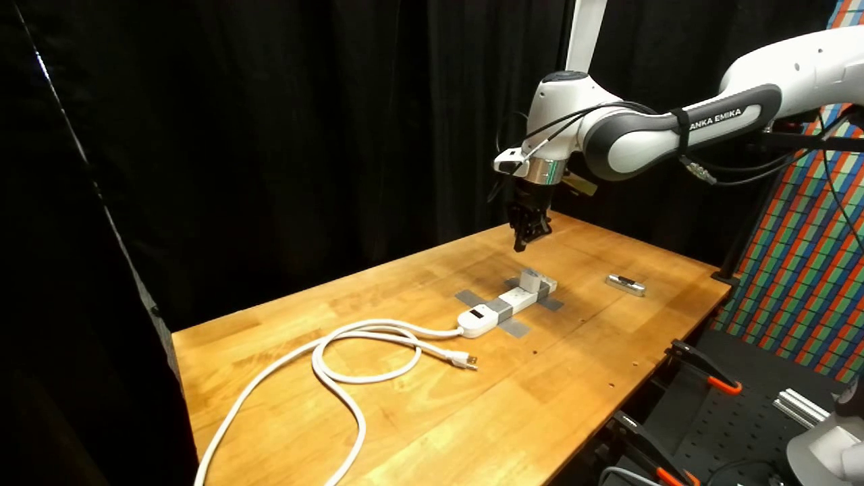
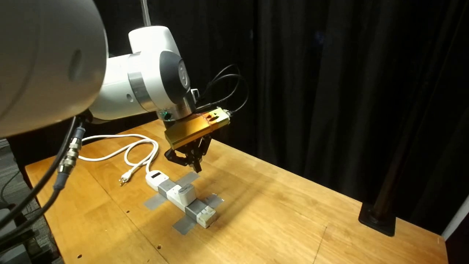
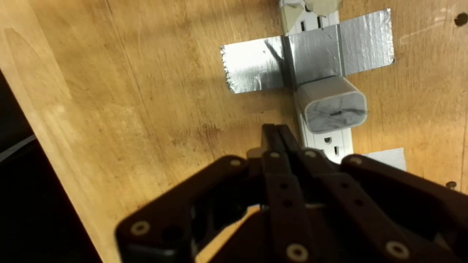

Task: Put the charger head on the slot on the extension cord

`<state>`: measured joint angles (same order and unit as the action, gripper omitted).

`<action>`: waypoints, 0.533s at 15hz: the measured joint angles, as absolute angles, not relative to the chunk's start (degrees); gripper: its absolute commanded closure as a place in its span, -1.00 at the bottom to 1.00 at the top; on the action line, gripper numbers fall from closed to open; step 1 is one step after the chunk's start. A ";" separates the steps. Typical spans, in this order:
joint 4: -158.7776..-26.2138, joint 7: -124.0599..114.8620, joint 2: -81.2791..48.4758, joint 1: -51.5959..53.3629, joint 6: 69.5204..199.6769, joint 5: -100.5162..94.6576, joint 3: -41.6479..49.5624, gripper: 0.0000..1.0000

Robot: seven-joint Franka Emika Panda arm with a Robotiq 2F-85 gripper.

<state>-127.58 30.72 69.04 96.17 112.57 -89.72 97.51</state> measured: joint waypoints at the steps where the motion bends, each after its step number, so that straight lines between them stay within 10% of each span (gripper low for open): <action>1: -127.65 31.07 68.74 95.88 112.44 -89.42 97.46 0.85; 8: -127.75 34.03 68.44 95.83 111.04 -86.65 100.02 0.86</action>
<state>-127.75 34.03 68.44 95.83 111.04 -86.65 100.02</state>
